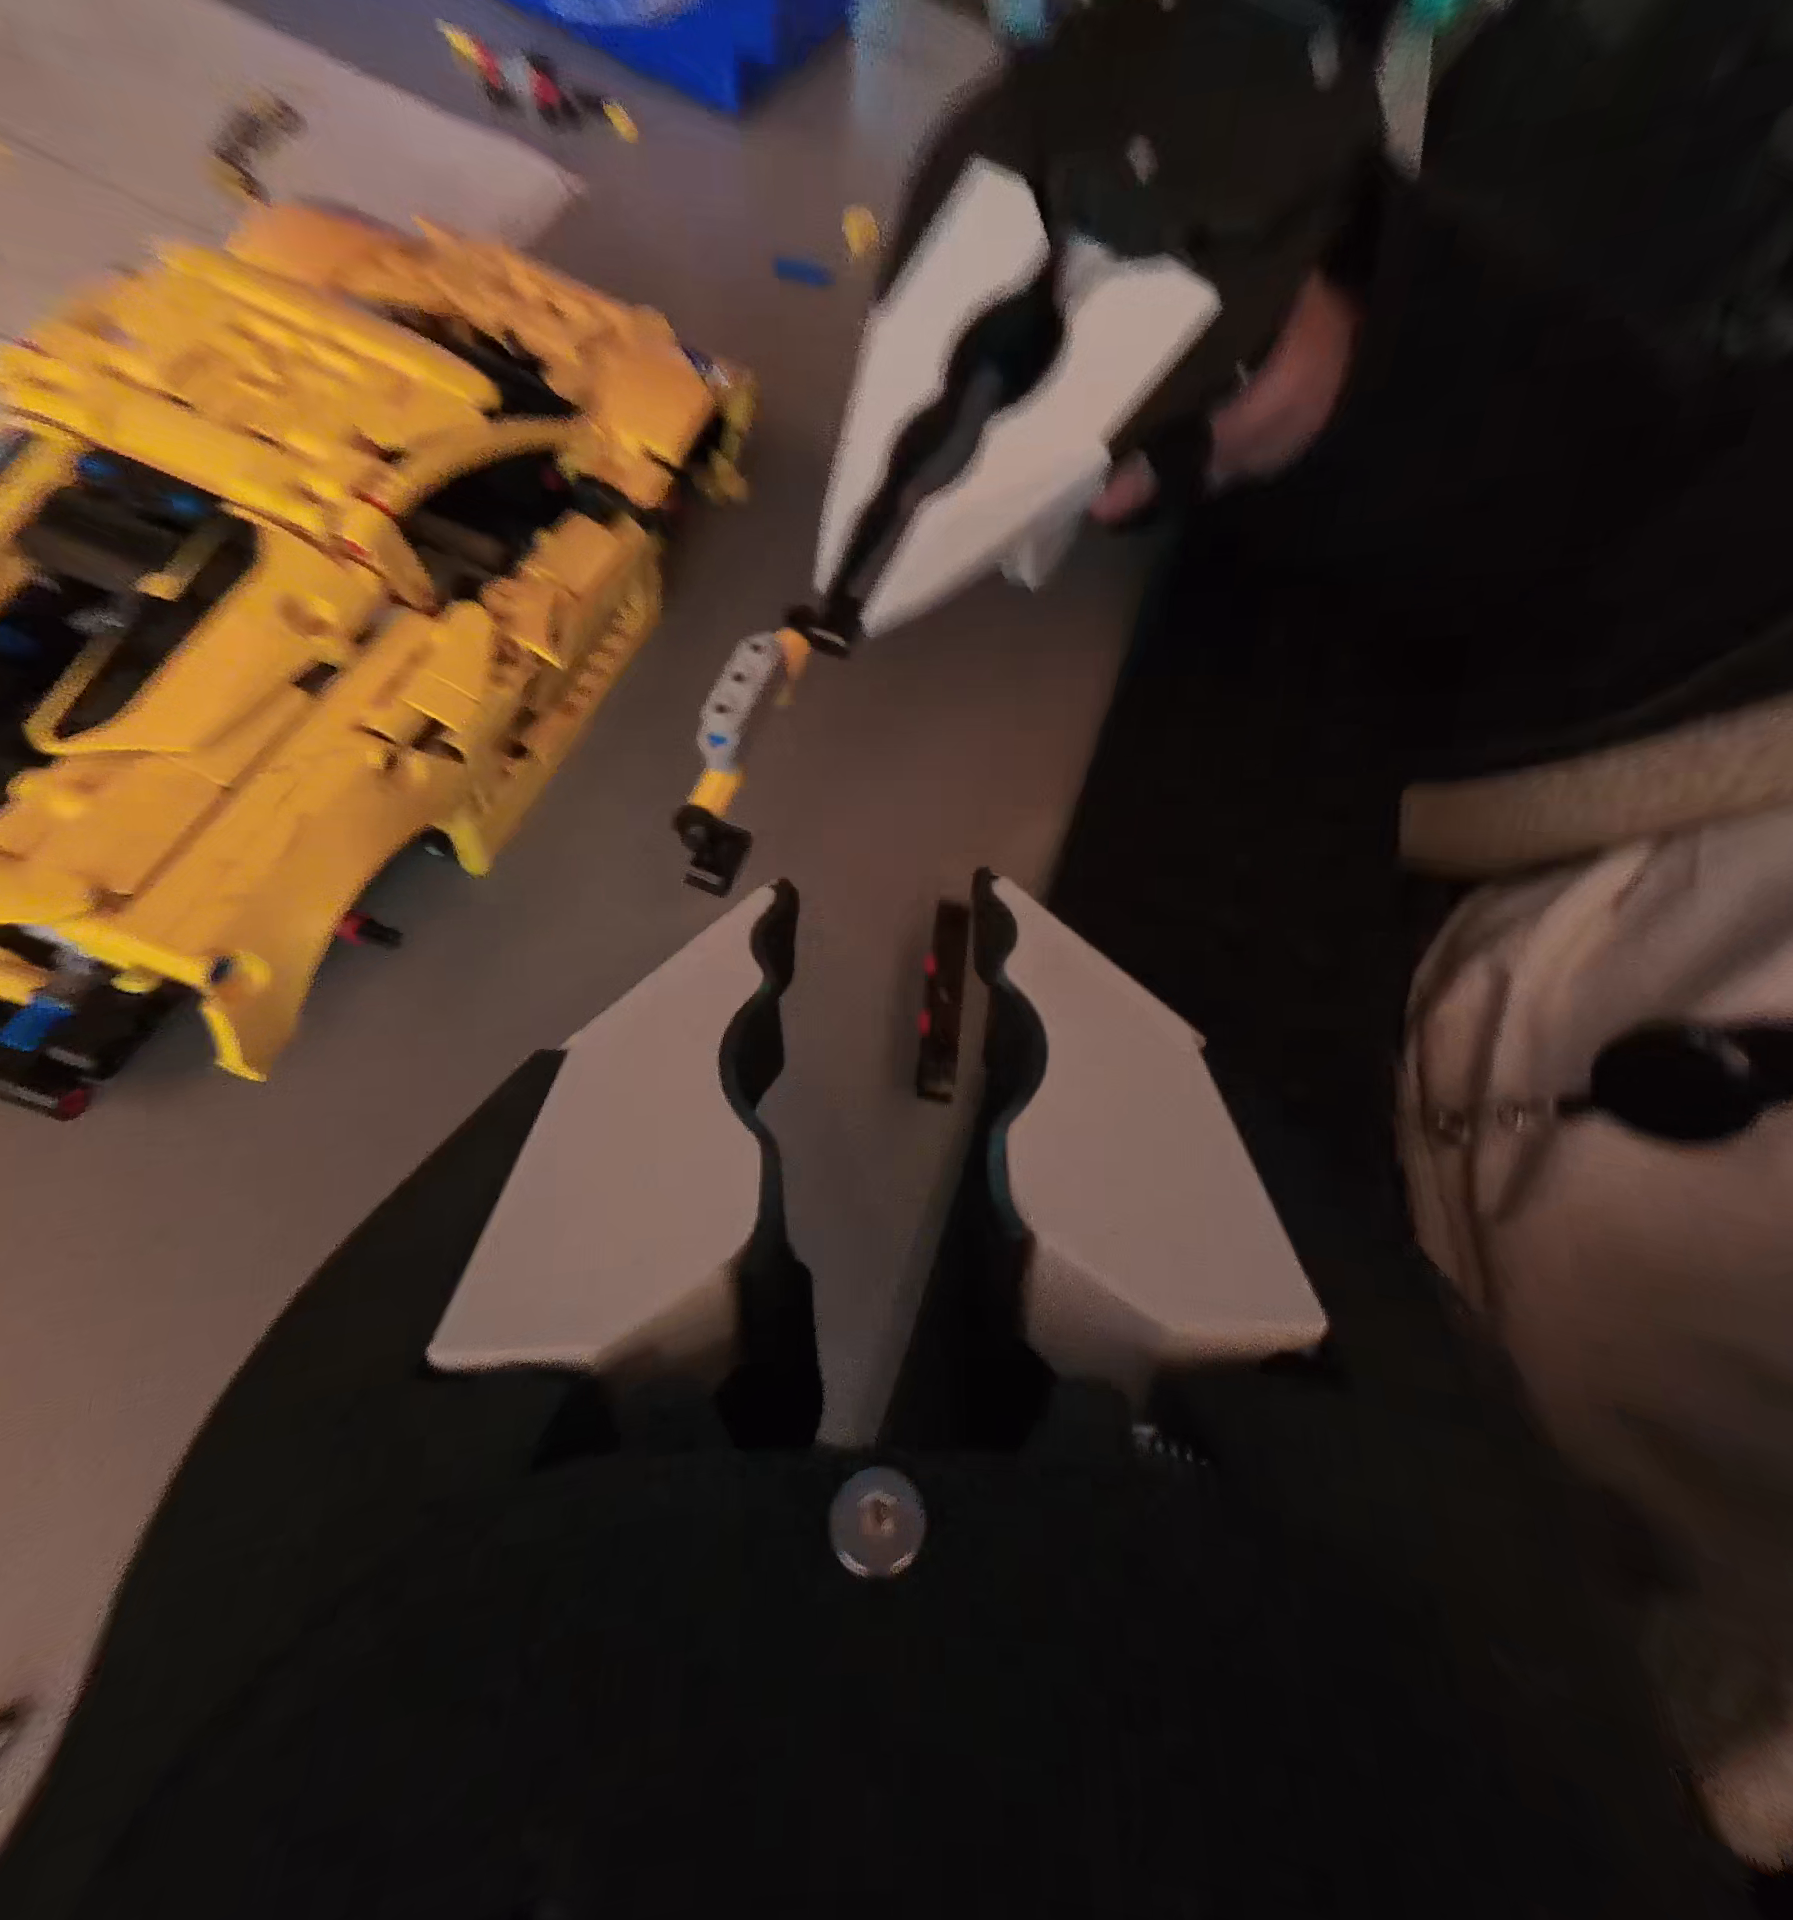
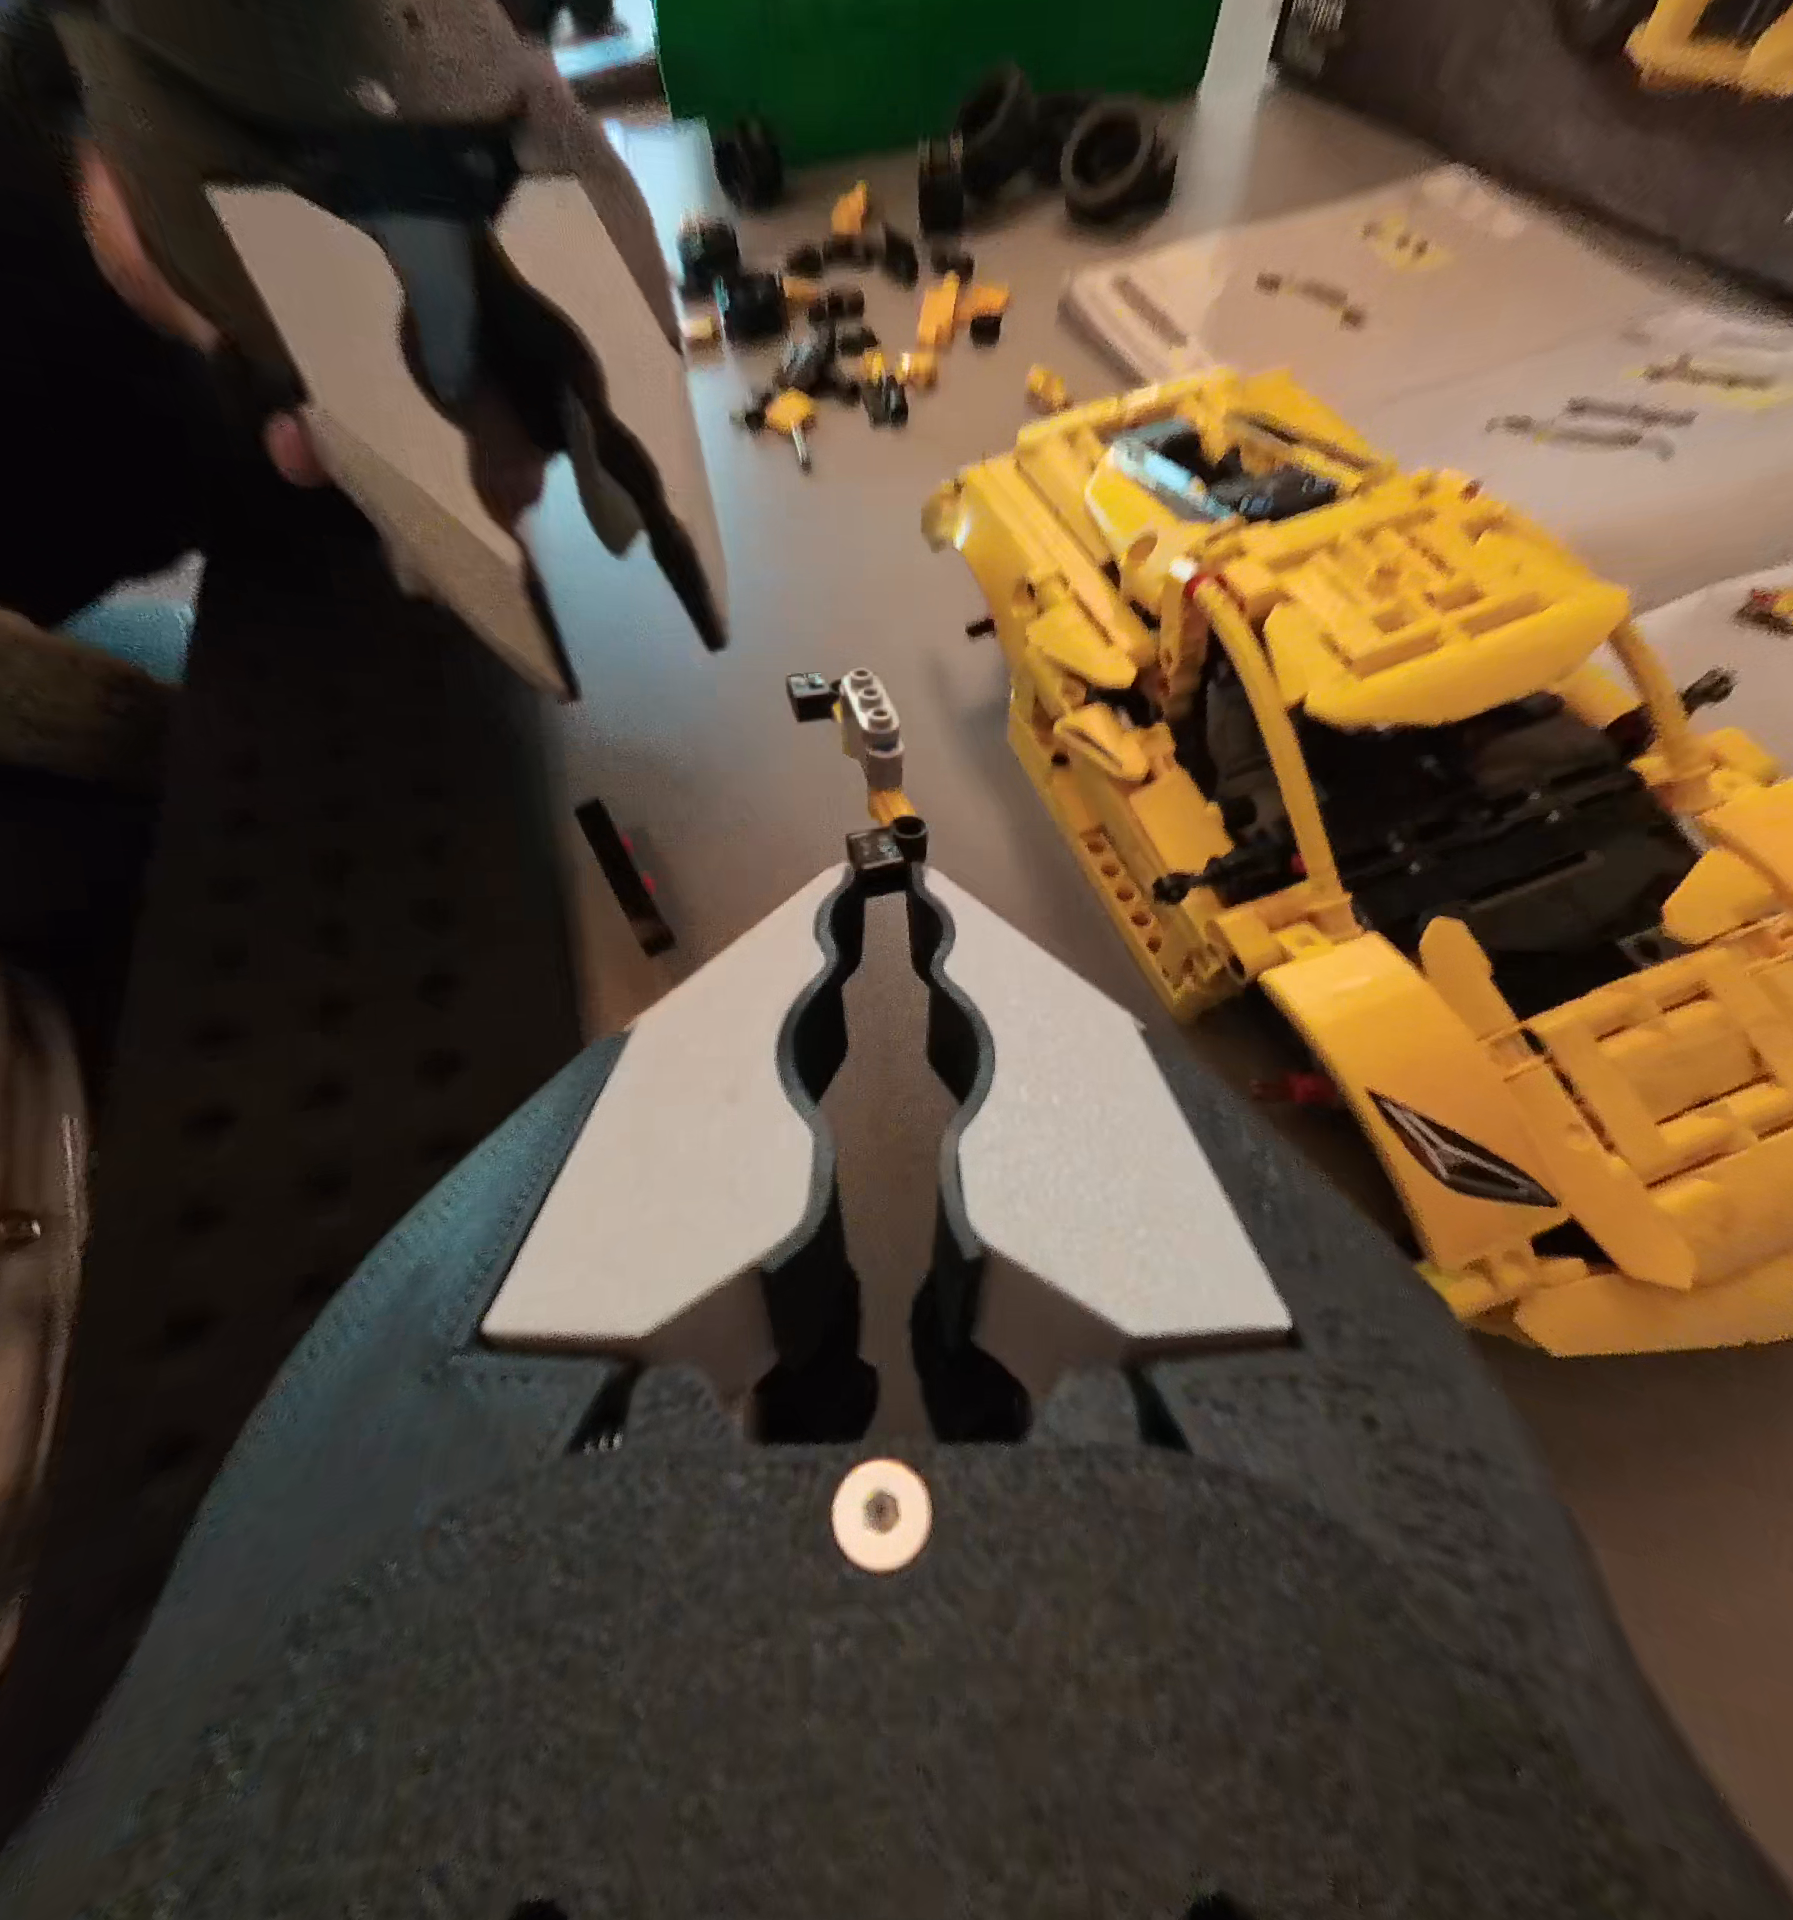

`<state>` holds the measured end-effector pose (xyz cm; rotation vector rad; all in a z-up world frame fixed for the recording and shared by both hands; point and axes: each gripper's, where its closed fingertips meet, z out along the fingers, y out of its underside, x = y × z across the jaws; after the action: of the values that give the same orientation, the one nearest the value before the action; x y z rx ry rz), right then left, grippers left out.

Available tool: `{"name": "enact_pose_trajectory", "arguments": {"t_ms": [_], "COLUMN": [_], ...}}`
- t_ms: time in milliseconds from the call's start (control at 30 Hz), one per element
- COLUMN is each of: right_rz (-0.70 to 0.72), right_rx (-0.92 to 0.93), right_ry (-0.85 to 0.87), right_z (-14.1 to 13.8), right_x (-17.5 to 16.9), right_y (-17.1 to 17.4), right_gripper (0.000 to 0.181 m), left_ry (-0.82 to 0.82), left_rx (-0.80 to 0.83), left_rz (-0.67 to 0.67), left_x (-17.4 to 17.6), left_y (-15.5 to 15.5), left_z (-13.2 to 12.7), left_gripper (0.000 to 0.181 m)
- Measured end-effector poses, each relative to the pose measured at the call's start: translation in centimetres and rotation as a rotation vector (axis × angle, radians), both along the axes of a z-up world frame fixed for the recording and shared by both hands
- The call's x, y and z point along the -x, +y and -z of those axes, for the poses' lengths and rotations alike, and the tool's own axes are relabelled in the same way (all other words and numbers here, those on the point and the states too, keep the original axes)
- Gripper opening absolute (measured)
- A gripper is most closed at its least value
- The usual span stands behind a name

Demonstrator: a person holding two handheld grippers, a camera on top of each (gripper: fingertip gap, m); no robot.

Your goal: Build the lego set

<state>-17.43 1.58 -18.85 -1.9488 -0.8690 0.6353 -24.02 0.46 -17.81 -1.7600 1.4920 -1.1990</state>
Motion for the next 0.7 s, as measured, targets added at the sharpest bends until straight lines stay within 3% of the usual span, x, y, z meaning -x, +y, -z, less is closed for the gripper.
{"name": "enact_pose_trajectory", "arguments": {"t_ms": [167,333,533,600,700], "right_rz": [0.029,0.035,-0.037,-0.042,-0.055], "right_rx": [-0.097,-0.15,-0.18,-0.181,-0.165], "right_ry": [0.126,0.189,0.22,0.211,0.212], "right_z": [-3.3,-4.9,-5.7,-5.6,-5.4], "right_x": [0.2,0.0,1.0,1.1,1.2], "right_y": [0.2,0.0,-1.1,-1.2,-1.4], "right_gripper": [0.007,0.006,0.006,0.006,0.006], "left_ry": [-0.213,-0.182,-0.19,-0.221,-0.257], "left_rx": [0.035,-0.127,-0.146,-0.142,-0.172], "left_rz": [-0.183,-0.273,-0.266,-0.236,-0.23], "left_x": [-0.9,-1.2,-2.2,-2.3,-2.2], "left_y": [2.5,3.5,2.7,2.1,1.8], "left_z": [-3.1,-3.0,-3.1,-3.5,-4.3], "left_gripper": [0.033,0.037,0.037,0.019,0.015]}}
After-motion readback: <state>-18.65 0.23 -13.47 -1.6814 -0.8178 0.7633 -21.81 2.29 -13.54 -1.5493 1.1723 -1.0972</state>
